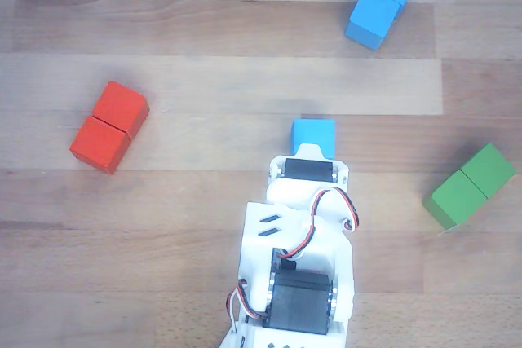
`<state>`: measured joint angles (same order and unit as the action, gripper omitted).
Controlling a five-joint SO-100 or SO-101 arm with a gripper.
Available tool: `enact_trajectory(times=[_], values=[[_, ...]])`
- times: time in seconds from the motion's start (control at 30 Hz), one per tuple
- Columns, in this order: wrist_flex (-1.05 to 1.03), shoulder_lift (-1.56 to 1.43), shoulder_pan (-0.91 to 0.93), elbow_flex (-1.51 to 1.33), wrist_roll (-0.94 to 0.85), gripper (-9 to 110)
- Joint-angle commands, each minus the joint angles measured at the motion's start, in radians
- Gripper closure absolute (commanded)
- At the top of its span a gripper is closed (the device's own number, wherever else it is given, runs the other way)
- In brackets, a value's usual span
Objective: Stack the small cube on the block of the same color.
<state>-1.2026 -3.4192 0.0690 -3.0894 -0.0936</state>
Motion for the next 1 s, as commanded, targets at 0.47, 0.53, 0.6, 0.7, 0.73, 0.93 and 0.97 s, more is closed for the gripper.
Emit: enact_trajectory(times=[0.47, 0.53, 0.6, 0.7, 0.73, 0.93, 0.97], values=[[0.006, -0.029, -0.018, 0.014, 0.006, 101], [0.006, -0.028, -0.018, 0.014, 0.006, 101], [0.006, -0.015, -0.018, 0.017, 0.006, 101], [0.006, 0.04, -0.018, 0.067, 0.005, 101], [0.006, 0.074, -0.018, 0.103, 0.003, 101], [-0.012, 0.376, -0.015, 0.442, -0.118, 101], [-0.014, 0.433, -0.011, 0.508, -0.147, 101]])
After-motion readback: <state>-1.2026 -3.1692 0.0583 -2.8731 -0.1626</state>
